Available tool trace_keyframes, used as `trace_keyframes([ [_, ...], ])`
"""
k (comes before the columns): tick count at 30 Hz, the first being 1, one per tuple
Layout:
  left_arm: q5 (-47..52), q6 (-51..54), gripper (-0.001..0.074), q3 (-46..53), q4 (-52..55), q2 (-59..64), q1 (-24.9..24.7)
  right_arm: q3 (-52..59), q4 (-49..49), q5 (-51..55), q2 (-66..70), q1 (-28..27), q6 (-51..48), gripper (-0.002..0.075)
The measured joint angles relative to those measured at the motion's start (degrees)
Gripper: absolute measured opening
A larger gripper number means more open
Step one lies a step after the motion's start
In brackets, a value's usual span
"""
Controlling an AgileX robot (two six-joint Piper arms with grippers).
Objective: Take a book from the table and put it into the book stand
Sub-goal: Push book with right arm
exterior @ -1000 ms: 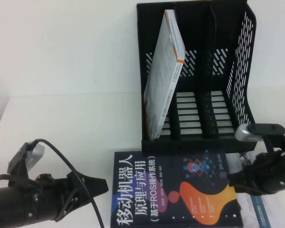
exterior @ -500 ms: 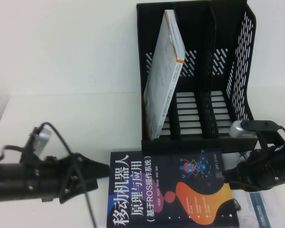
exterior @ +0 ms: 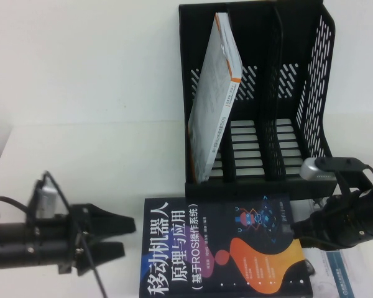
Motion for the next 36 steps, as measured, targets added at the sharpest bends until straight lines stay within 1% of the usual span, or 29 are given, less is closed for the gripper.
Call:
trace_keyframes([
  [3, 0.23, 1.09, 0.0567, 0.00, -0.18, 1.92, -2.50, -0.27, 0.21, 0.36, 0.52, 0.00, 0.00, -0.0001],
  [6, 0.35, 1.79, 0.0573, -0.06, -1.01, 3.90, -3.46, -0.63, 0.33, 0.72, 1.12, 0.00, 0.00, -0.0001],
  [12, 0.35, 2.67, 0.0575, -0.06, -3.13, 8.45, -3.56, -0.96, 0.54, 1.01, 1.87, 0.00, -0.13, -0.0001],
  [19, 0.35, 3.47, 0.0575, -0.13, -4.67, 10.86, -3.95, -1.04, 0.67, 1.13, 1.96, 0.00, -0.13, -0.0001],
  [26, 0.35, 3.64, 0.0575, -0.27, -6.96, 10.86, -8.43, -1.04, 1.02, 1.27, 1.96, 0.00, -0.67, -0.0001],
  [29, 0.35, 4.42, 0.0575, -0.27, -8.30, 10.95, -9.53, -1.04, 2.59, 1.48, 1.96, 0.00, -3.56, -0.0001],
  [31, 0.35, 4.69, 0.0575, -0.27, -8.74, 10.95, -9.60, -1.04, 5.55, 1.48, 2.08, 0.00, -7.03, -0.0001],
  [36, 0.24, 4.99, 0.0575, -0.33, -8.86, 10.95, -9.60, -1.04, 18.58, 3.12, 3.63, 0.00, -18.54, -0.0001],
])
